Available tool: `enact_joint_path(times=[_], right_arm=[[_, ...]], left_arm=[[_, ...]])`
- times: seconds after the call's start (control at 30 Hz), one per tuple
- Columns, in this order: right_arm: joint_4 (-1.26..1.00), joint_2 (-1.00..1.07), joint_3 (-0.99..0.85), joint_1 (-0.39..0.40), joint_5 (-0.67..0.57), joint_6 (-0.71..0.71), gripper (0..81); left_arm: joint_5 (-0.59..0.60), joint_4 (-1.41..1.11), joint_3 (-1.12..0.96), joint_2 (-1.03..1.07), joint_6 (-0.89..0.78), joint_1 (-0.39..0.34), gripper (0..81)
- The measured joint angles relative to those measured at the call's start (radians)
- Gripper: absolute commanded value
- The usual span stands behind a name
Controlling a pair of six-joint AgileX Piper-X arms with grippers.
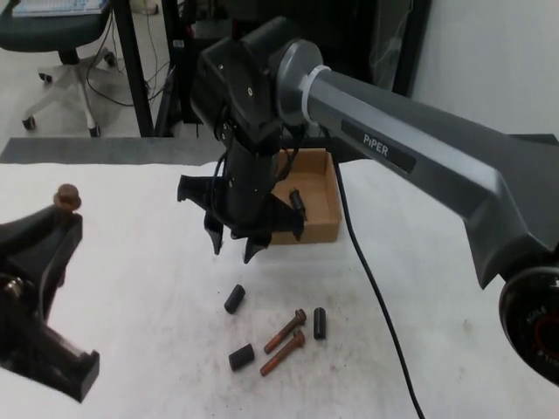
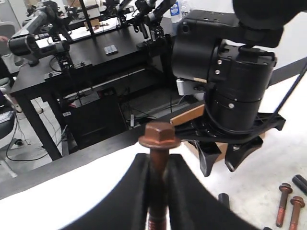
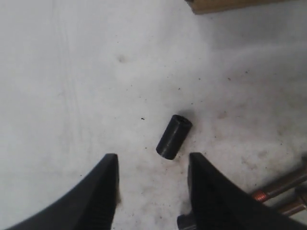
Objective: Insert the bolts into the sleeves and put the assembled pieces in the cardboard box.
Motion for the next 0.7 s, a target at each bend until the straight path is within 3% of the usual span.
enact_joint_path(times=[0.13, 0.7], right_arm=[[0.008, 0.007, 0.002, 0.0, 0.017, 0.093, 43.1], [-0.025, 0.092, 0.035, 0.017, 0.012, 0.169, 43.1]], left_arm=[[-0.002, 0.051, -0.015, 0.0, 0.023, -0.035, 0.3], [-0.086, 0.065, -0.032, 0.0, 0.079, -0.054, 0.3]])
